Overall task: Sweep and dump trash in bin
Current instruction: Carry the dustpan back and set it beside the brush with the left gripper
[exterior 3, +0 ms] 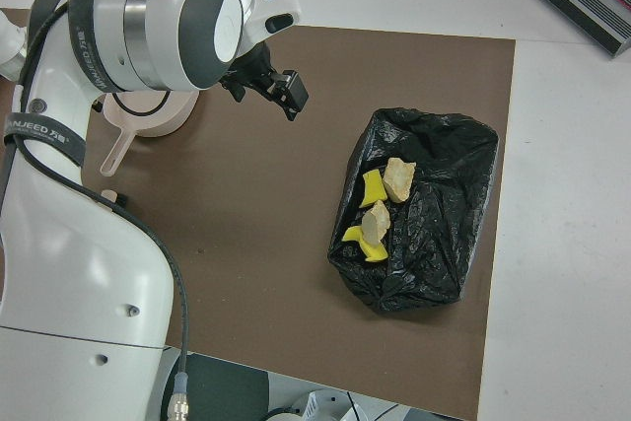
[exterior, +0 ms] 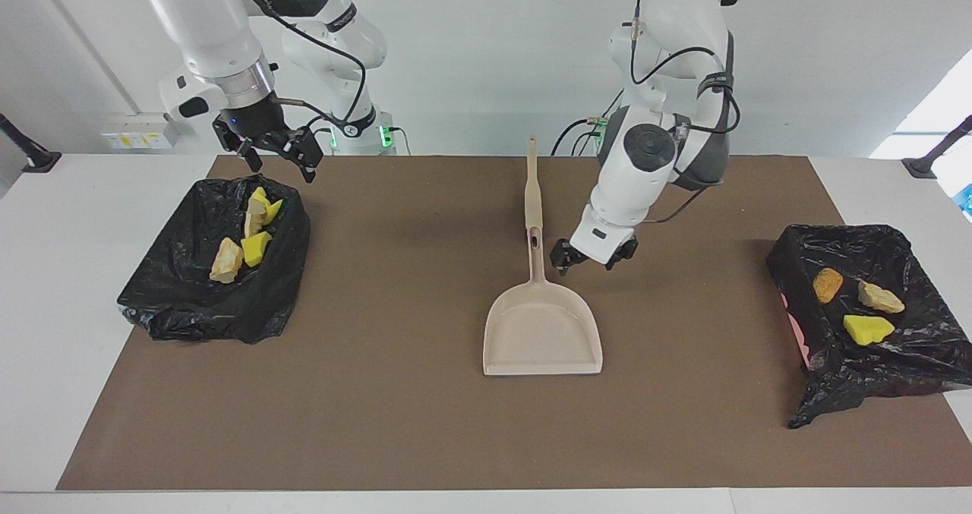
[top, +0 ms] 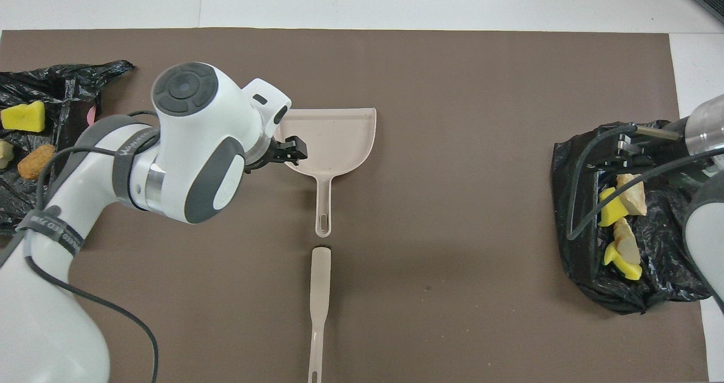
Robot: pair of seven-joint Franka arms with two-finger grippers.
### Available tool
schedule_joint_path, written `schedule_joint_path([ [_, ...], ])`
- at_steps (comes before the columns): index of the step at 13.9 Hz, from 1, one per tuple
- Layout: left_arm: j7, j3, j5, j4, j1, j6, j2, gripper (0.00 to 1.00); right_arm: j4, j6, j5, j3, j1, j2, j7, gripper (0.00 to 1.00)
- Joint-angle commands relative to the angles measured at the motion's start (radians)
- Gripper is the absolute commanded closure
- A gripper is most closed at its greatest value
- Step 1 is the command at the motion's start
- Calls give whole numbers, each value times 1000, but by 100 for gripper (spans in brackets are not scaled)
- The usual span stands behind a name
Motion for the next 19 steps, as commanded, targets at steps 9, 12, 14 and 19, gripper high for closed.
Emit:
schedule_joint_path([
  [9,507,-3,3,26,315,-196,-165,0,-22,18,22,6,-14,-19,-31,0],
  [12,599,-2,6,24,368,-260,-231,0,-22,18,22,6,-14,-19,-31,0],
  [14,600,7,8,24,372,-302,-261,0,-22,18,22,6,-14,-19,-31,0],
  [19,601,3,72,-17,360,-357,-351,0,-22,18,22,6,-14,-19,-31,0],
])
